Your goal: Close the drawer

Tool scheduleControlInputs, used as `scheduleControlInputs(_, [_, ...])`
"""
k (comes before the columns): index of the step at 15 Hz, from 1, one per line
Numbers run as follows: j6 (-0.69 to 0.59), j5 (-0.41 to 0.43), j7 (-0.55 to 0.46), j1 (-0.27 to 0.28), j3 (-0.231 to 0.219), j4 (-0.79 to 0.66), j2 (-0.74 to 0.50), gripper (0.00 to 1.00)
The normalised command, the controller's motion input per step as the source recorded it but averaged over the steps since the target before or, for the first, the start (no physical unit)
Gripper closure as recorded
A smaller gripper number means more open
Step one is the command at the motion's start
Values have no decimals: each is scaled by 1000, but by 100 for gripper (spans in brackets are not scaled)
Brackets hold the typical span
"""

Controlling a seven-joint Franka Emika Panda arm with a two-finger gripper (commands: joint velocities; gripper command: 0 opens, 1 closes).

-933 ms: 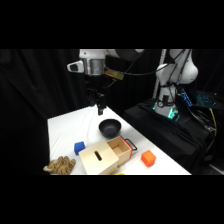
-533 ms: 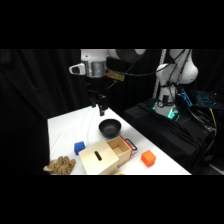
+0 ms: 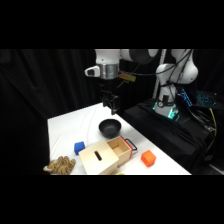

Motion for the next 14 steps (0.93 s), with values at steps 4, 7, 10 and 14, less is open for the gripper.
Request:
scheduleControlInputs(4, [302, -24, 181, 30, 80, -559, -414, 0])
scheduleControlInputs(7, [385, -45, 163, 43, 85, -469, -273, 0])
scheduleControlInputs(10, [508, -142, 216, 18, 76, -398, -145, 0])
scheduleControlInputs(14, [594, -223, 289, -21, 79, -341, -73, 0])
